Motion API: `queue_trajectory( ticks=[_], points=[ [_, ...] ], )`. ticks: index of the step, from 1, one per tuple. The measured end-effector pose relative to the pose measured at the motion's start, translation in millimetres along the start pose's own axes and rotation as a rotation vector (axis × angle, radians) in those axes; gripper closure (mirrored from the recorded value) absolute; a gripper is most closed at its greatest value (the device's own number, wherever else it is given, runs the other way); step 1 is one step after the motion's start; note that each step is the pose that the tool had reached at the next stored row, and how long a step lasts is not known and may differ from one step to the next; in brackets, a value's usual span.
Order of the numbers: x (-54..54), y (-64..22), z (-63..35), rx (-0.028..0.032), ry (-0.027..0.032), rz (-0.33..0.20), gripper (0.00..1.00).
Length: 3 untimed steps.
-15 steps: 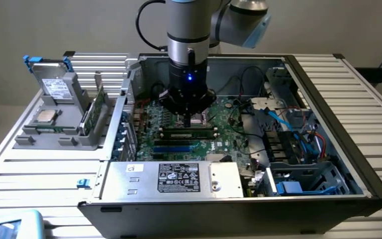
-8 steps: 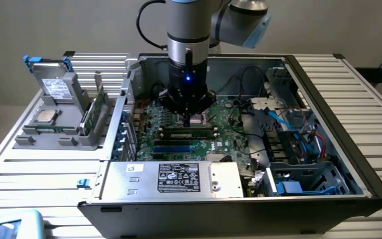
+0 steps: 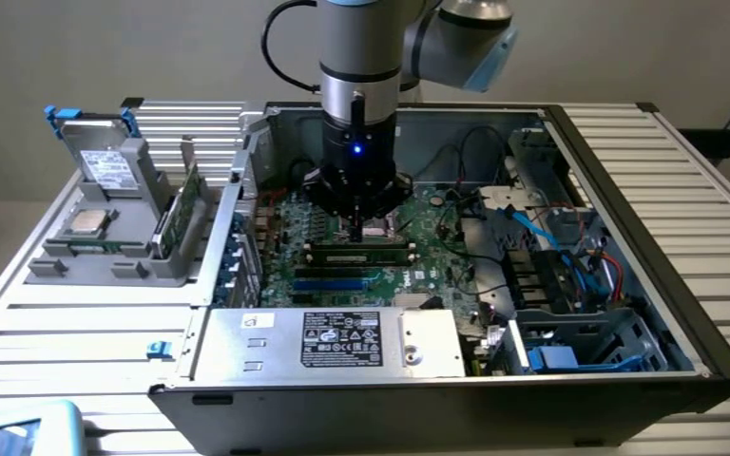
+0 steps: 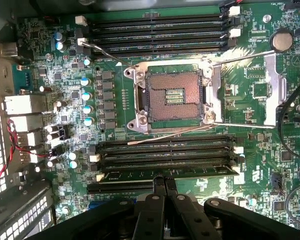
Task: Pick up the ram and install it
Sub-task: 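Press down the ram until it locks into place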
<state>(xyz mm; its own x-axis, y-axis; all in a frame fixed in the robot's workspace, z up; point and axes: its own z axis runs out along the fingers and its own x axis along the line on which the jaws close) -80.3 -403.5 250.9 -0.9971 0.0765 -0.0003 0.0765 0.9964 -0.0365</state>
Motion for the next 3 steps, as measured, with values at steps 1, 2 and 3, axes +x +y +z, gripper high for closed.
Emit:
queue_trajectory(
  ticks=[1,2,3],
  points=[
    [0.0,0.0,0.0,0.0,0.0,0.0,0.89],
    [0.0,0.0,0.0,0.0,0.0,0.0,0.89],
    [0.0,0.0,0.0,0.0,0.0,0.0,0.89]
  ],
)
